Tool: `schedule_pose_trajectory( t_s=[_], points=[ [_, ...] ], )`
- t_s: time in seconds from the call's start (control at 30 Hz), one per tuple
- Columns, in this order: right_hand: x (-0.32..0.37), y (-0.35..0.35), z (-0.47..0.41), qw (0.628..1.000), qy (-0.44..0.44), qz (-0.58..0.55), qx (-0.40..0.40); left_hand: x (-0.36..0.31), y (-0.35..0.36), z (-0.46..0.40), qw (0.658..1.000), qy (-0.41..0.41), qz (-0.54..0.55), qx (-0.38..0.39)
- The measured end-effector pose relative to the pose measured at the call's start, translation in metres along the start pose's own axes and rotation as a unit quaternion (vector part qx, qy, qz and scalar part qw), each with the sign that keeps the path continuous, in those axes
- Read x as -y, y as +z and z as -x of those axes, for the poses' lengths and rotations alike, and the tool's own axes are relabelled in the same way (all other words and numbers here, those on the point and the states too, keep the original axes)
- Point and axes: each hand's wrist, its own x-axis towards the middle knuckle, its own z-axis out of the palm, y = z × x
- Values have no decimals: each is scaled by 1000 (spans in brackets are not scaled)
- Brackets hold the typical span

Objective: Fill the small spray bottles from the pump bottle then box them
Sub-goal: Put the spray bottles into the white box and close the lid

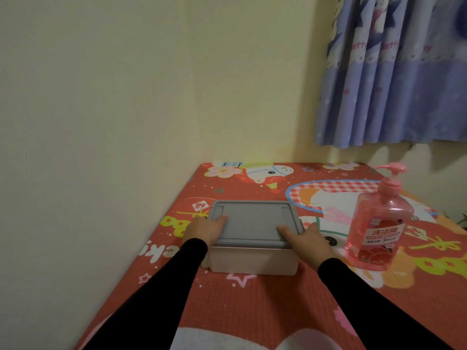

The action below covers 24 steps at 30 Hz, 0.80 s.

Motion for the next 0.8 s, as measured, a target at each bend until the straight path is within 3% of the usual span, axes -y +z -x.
schedule_pose_trajectory(
  t_s=[0.27, 0.8],
  points=[
    [8, 1, 0, 991, -57, 103, -56, -9, -1, 12, 992, 32, -81, -87],
    [13, 4, -1, 981, -79, 163, -65, -17, -4, 15, 964, 93, -224, -113]
  ],
)
